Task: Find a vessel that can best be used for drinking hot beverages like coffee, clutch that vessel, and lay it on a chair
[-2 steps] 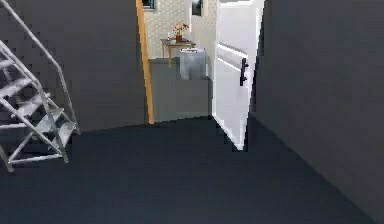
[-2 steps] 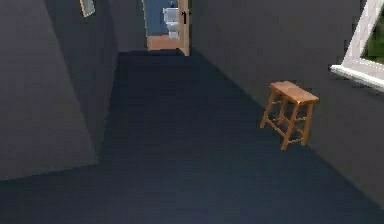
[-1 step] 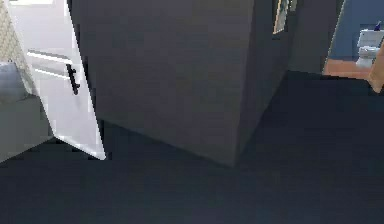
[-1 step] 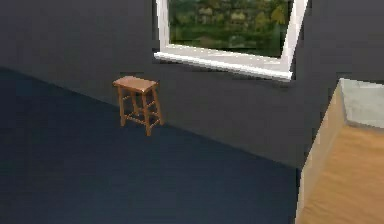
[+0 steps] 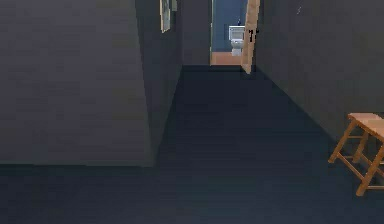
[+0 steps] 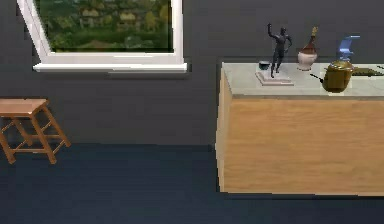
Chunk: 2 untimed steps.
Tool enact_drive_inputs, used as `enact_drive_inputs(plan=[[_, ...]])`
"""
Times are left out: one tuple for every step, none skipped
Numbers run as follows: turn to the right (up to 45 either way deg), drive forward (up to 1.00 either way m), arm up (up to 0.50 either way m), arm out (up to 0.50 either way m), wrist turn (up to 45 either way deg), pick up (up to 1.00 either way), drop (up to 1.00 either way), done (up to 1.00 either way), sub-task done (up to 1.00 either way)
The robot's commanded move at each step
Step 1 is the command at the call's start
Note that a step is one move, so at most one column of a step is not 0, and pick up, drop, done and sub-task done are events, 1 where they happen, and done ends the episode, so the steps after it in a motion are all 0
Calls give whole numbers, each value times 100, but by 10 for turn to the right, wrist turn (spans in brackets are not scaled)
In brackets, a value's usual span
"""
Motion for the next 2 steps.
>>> enact_drive_inputs(plan=[[0,20,0,0,0,0,0,0,0],[-450,0,0,0,0,0,0,0,0]])
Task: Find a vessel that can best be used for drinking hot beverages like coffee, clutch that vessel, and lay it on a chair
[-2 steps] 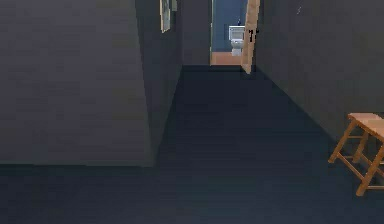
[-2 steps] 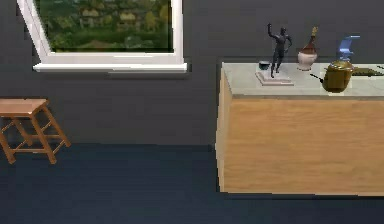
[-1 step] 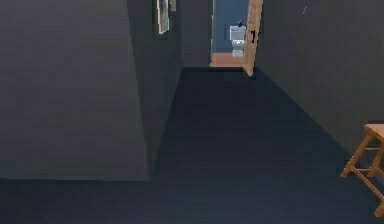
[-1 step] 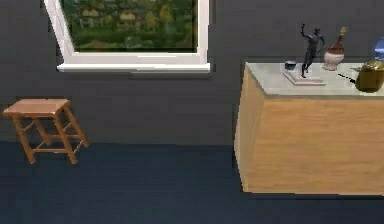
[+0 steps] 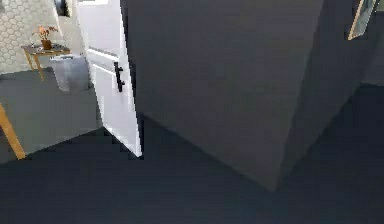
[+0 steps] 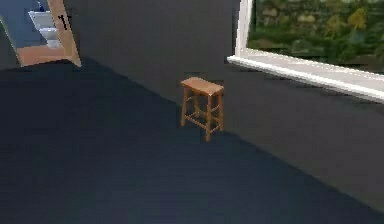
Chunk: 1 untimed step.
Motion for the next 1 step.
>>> enact_drive_inputs(plan=[[-420,0,0,0,0,0,0,0,0]])
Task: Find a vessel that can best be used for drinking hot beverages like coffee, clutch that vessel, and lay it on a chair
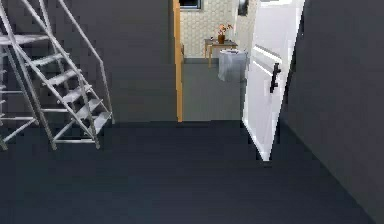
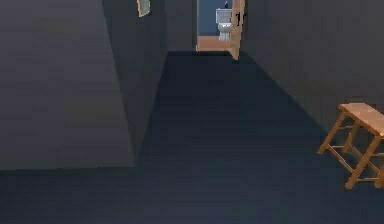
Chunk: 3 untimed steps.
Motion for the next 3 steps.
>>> enact_drive_inputs(plan=[[0,40,0,0,0,0,0,0,0],[-450,0,0,0,0,0,0,0,0],[0,45,0,0,0,0,0,0,0]])
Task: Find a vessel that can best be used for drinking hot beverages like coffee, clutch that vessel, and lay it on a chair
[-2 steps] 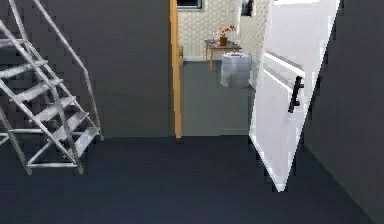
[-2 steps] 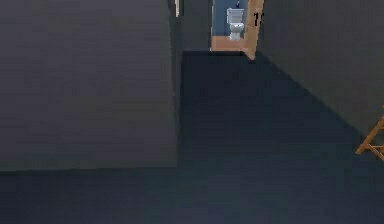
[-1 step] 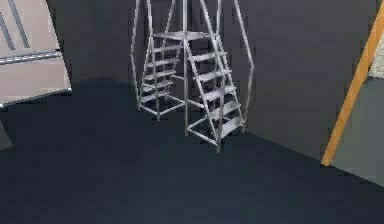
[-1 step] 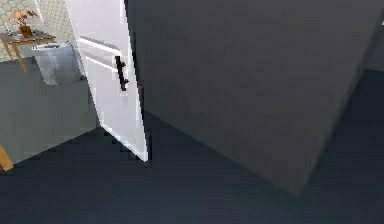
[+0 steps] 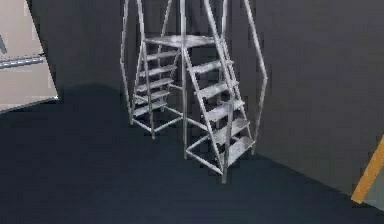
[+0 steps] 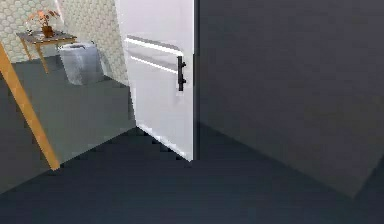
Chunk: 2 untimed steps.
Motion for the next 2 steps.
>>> enact_drive_inputs(plan=[[-450,0,0,0,0,0,0,0,0],[0,100,0,0,0,0,0,0,0]])
